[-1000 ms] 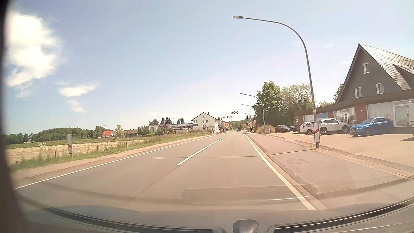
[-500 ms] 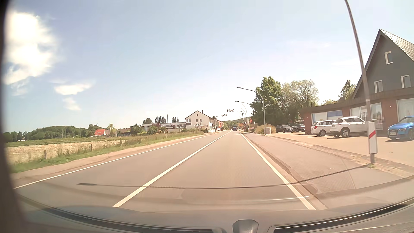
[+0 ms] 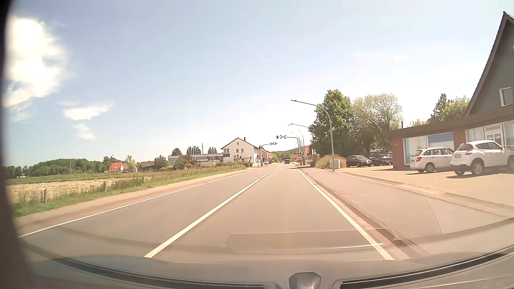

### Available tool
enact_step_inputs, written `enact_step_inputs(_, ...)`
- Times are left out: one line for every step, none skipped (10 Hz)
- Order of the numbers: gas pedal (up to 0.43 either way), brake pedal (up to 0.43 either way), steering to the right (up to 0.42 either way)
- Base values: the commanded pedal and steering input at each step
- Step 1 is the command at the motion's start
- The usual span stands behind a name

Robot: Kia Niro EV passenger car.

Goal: Follow the waypoints while adhering to traffic rules and regulations

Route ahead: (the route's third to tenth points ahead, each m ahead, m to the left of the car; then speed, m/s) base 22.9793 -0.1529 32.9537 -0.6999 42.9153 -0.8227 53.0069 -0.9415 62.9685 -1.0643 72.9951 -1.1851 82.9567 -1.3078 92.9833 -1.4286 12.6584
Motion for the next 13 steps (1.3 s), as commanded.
enact_step_inputs(0.000,0.006,0.009)
enact_step_inputs(0.000,0.024,0.009)
enact_step_inputs(0.000,0.073,0.008)
enact_step_inputs(0.000,0.104,0.008)
enact_step_inputs(0.000,0.122,0.008)
enact_step_inputs(0.000,0.152,0.008)
enact_step_inputs(0.000,0.177,0.007)
enact_step_inputs(0.000,0.183,0.007)
enact_step_inputs(0.000,0.189,0.007)
enact_step_inputs(0.000,0.189,0.007)
enact_step_inputs(0.000,0.189,0.007)
enact_step_inputs(0.000,0.189,0.007)
enact_step_inputs(0.000,0.189,0.006)
